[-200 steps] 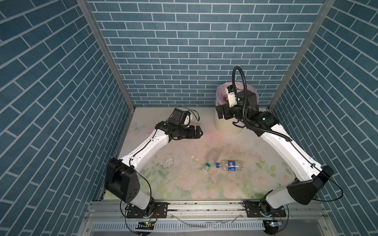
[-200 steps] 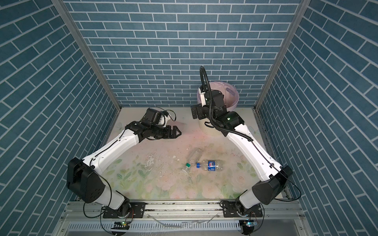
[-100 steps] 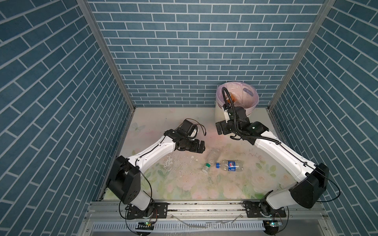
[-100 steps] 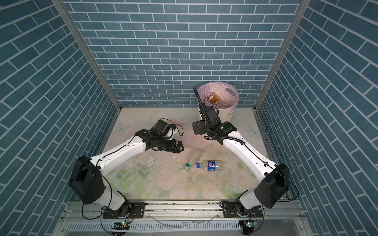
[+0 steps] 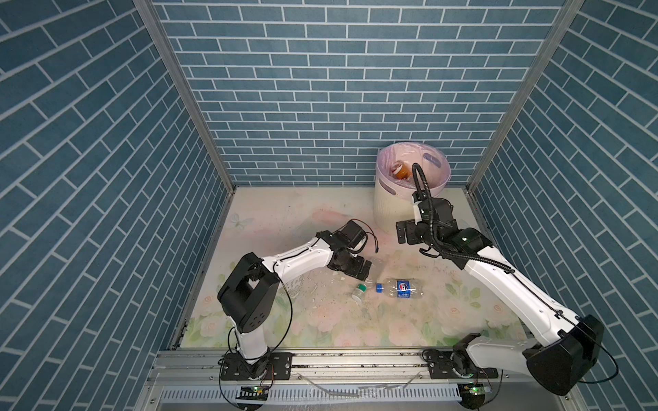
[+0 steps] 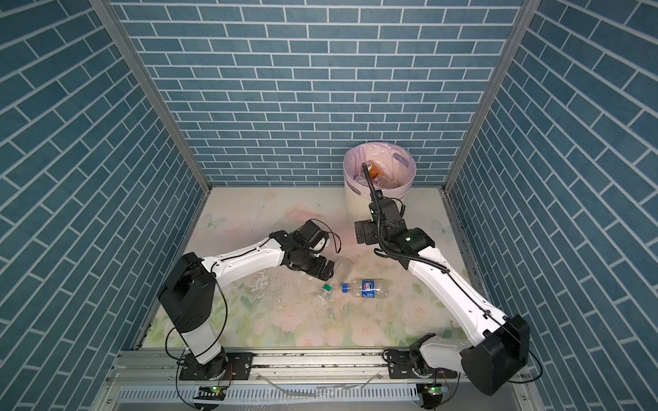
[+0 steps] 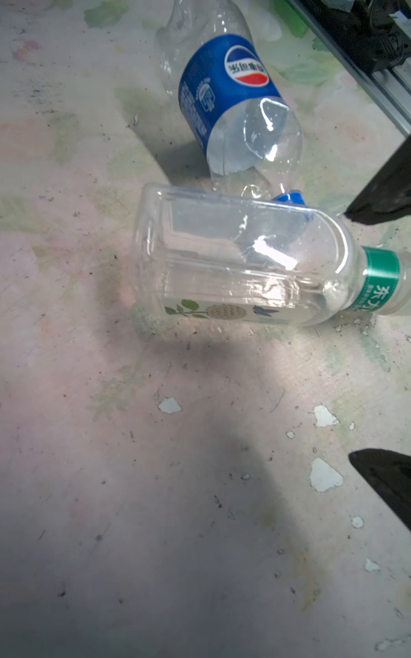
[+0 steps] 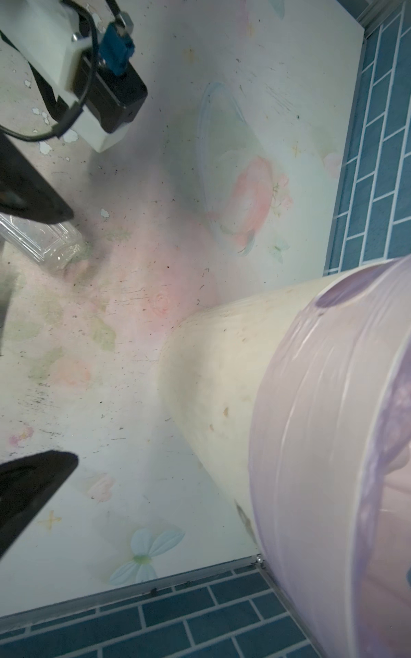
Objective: Throw the plastic bottles in the bin
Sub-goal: Pick up the plastic bottle from the center of the table.
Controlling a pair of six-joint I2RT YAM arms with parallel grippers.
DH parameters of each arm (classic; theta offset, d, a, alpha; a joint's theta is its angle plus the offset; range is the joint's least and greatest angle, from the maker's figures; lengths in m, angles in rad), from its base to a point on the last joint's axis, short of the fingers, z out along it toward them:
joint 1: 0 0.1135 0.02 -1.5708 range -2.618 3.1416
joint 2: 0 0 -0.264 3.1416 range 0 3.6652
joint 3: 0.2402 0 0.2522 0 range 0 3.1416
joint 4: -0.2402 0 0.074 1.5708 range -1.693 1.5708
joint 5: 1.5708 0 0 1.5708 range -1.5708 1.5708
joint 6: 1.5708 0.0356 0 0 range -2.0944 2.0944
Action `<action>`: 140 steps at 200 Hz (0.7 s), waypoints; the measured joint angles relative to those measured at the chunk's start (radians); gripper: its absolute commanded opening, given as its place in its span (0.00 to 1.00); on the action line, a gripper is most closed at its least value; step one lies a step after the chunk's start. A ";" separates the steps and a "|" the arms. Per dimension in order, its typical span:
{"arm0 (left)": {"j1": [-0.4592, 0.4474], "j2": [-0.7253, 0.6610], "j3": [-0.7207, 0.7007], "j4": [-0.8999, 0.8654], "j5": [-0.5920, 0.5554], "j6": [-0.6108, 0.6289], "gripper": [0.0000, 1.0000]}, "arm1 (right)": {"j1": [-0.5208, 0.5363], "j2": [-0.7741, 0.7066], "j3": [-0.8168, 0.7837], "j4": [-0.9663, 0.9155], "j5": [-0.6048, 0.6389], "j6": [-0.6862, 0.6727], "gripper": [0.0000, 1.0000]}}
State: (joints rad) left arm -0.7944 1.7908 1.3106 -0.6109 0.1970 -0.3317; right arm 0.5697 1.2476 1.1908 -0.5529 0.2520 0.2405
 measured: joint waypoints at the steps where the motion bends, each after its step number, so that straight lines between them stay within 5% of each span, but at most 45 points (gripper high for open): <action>1: -0.002 0.002 0.003 0.001 -0.001 0.000 0.99 | -0.002 -0.001 -0.002 0.000 -0.002 0.000 0.99; 110: -0.096 0.082 0.045 0.087 -0.080 -0.027 0.99 | -0.123 -0.057 -0.067 0.016 -0.096 0.045 0.99; 140: -0.110 0.085 0.019 0.121 -0.108 -0.043 0.92 | -0.158 -0.061 -0.079 0.024 -0.128 0.052 0.99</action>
State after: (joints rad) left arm -0.9043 1.8755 1.3293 -0.4900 0.0887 -0.3752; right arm 0.4122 1.1862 1.1114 -0.5285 0.1238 0.2928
